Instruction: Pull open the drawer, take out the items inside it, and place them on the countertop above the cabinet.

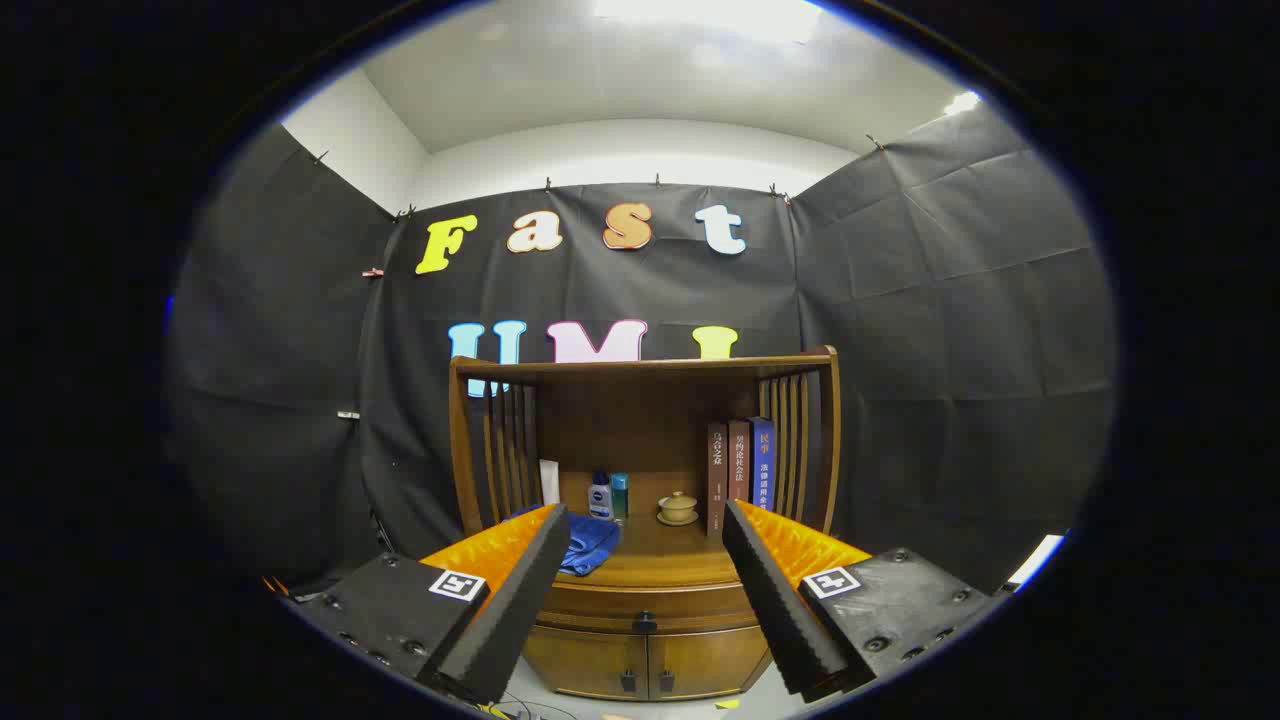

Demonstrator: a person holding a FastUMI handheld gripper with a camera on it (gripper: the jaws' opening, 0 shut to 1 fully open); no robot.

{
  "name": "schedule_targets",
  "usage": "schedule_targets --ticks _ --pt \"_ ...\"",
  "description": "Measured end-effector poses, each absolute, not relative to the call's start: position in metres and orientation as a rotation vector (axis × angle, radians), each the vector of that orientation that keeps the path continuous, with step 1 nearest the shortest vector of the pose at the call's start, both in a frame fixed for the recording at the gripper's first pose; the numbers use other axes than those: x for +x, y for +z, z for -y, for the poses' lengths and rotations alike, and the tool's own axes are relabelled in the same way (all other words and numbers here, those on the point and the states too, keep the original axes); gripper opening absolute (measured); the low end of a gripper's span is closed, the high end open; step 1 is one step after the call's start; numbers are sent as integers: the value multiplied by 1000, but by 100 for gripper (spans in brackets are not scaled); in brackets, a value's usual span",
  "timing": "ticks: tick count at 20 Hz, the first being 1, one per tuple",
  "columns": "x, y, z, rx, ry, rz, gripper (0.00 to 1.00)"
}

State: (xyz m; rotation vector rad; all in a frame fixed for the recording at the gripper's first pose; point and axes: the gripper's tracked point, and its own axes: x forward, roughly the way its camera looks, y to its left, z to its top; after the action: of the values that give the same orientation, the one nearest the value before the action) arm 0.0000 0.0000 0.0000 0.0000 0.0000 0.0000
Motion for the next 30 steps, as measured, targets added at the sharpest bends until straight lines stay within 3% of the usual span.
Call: schedule_targets --ticks 30 --pt "13 -26 5 3 -7 -36 99"
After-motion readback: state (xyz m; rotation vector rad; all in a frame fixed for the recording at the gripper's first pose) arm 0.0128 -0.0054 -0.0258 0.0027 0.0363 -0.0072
